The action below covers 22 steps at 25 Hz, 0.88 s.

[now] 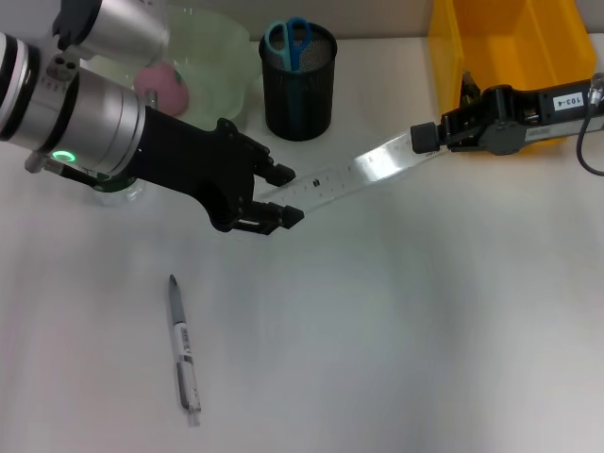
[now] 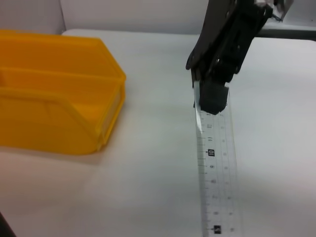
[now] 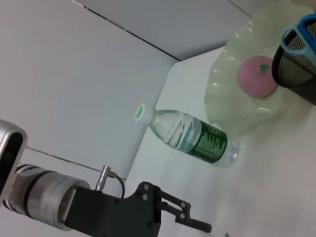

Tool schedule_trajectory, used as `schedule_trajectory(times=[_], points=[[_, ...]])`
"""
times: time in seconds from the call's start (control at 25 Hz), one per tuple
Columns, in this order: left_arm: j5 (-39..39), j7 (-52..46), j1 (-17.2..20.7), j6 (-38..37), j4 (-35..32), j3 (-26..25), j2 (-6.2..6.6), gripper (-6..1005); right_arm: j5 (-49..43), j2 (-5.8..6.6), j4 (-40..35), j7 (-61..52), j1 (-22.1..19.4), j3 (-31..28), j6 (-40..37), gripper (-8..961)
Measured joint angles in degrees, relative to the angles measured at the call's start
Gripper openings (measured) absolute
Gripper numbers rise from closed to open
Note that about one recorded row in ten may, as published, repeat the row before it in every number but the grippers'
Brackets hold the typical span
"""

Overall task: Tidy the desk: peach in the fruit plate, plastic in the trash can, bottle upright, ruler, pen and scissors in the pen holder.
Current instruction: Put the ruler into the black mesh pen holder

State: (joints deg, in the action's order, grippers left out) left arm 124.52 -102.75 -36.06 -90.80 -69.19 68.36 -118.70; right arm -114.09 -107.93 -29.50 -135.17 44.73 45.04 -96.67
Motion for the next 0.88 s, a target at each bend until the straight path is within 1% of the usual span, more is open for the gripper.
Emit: schedule_trajectory(times=[0.32, 0.4, 0.52, 0.6, 0.64, 0.68, 0.72, 0.8, 0.84, 0.88], points=[[-0.07, 0.09, 0.04, 0.52, 0.00, -0.25, -0.01, 541, -0.12, 0.02, -0.03, 0.01, -0.20, -0.05, 0.50, 18], [-0.11, -0.28, 0.22, 1.78, 0.24, -0.60, 0.01, 719, -0.25, 0.11, -0.05, 0.27, -0.28, -0.09, 0.66, 19], [-0.11, -0.46, 0.73, 2.40, 0.40, -0.95, 0.09, 744, -0.37, 0.43, -0.54, 0.93, -0.73, -0.26, 1.07, 22], [-0.12, -0.49, 1.58, 2.84, 0.49, -2.05, 0.09, 760, -0.47, 0.68, -1.38, 1.26, -1.21, -0.74, 1.67, 23], [-0.50, -0.44, 2.06, 2.89, 0.55, -2.64, 0.04, 768, -0.69, 0.97, -1.94, 2.06, -1.61, -2.17, 2.08, 24], [-0.50, -0.44, 2.06, 2.89, 0.55, -2.64, 0.04, 777, -0.69, 0.97, -1.94, 2.06, -1.61, -2.17, 2.08, 24], [-0.50, -0.44, 2.06, 2.89, 0.55, -2.64, 0.04, 785, -0.93, 1.15, -2.16, 2.72, -1.69, -3.77, 2.10, 25], [-5.10, 1.16, 4.89, 3.24, 1.66, -4.38, 0.13, 793, -1.37, 1.56, -2.55, 4.07, -1.75, -6.93, 2.10, 27], [-9.61, 3.54, 6.53, 3.52, 4.29, -5.94, 0.17, 793, -1.53, 1.93, -3.21, 5.73, -1.56, -9.68, 2.29, 27], [-9.61, 3.54, 6.53, 3.52, 4.29, -5.94, 0.17, 793, -1.53, 1.93, -3.21, 5.73, -1.56, -9.68, 2.29, 28]])
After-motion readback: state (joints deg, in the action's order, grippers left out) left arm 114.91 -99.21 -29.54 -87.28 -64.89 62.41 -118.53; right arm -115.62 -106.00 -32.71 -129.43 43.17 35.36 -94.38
